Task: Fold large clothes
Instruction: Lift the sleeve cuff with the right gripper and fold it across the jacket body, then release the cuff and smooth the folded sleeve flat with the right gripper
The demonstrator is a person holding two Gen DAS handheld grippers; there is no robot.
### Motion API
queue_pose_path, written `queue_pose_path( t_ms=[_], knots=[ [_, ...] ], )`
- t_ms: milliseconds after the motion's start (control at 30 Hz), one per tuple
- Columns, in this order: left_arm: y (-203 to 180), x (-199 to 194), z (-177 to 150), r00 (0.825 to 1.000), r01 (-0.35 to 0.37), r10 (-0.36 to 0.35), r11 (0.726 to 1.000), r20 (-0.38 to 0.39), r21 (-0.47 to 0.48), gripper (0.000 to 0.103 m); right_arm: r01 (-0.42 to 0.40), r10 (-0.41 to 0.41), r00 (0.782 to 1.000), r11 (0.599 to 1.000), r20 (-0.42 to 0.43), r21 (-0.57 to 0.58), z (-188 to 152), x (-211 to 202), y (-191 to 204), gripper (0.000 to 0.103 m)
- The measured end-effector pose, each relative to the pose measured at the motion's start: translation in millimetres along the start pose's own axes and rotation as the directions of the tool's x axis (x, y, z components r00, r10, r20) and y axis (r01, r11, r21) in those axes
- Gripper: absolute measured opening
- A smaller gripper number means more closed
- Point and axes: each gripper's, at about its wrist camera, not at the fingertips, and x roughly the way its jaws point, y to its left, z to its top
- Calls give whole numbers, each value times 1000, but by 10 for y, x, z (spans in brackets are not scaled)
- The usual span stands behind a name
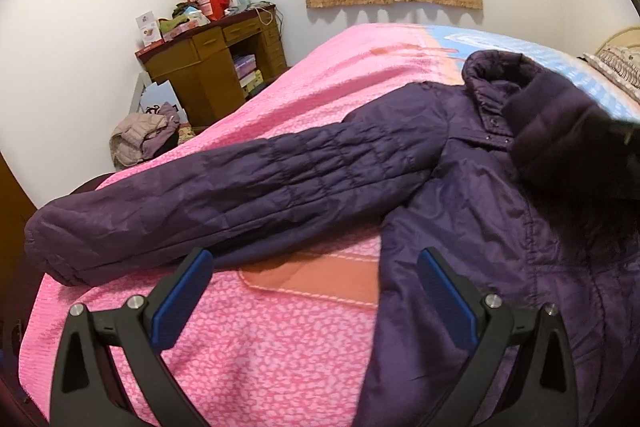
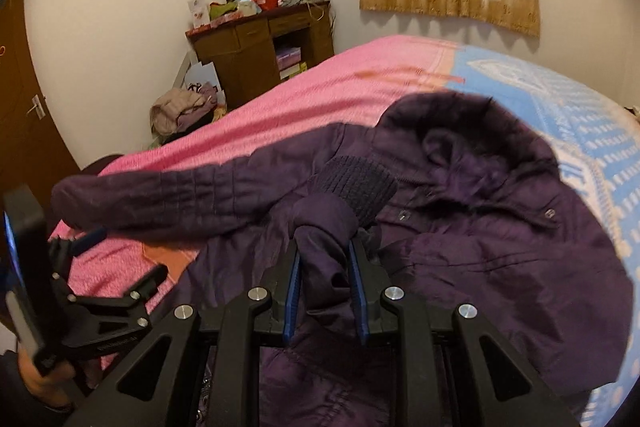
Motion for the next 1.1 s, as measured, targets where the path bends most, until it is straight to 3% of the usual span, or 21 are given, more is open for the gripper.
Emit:
queue_pose_path(
  t_ms=[133,200,233,267,367,467,567,667,800,833,900,1000,1100],
  knots=[
    [-25,17,-12,1000,-16,16,1000,-7,11,103,-37,37,999,999,0,10,-39,40,-11,27],
    [-53,10,-10,1000,-20,21,1000,-9,20,103,-77,78,997,997,-27,10,-65,37,20,53],
    [-64,-1,-10,1000,-23,23,999,-9,26,103,-92,93,995,996,-47,13,-97,-2,59,81],
    [-74,-15,-14,1000,-28,28,999,-9,32,103,-100,101,993,995,-58,7,-127,-41,89,87],
    [-42,-63,2,1000,-28,29,999,-11,34,103,-69,66,995,996,-72,-48,-247,-266,165,86],
    [15,-143,61,1000,-24,24,999,3,23,103,-51,51,998,999,-49,3,-378,-644,-7,86],
    [13,-221,200,996,91,-91,996,1,-16,103,-68,76,996,988,-51,138,-504,-1021,-348,87],
    [-79,-257,325,976,215,-217,975,-18,-59,103,-70,85,995,972,-55,226,-651,-1415,-629,87],
    [-375,-153,402,936,339,-343,939,-76,-67,103,144,-132,989,971,-71,191,-790,-1782,-919,87],
    [-491,-63,405,938,330,-333,943,-93,-50,103,189,-179,981,964,-72,185,-798,-1792,-987,87],
    [-662,59,386,966,243,-242,970,-94,-1,103,345,-337,938,921,-74,182,-793,-1710,-1227,87],
    [-834,170,319,990,126,-120,989,-73,74,103,372,-375,926,900,-34,228,-713,-1488,-1501,87],
    [-922,306,217,996,-2,17,987,-91,158,103,402,-405,914,894,-29,196,-576,-1072,-1544,87]
  ],
)
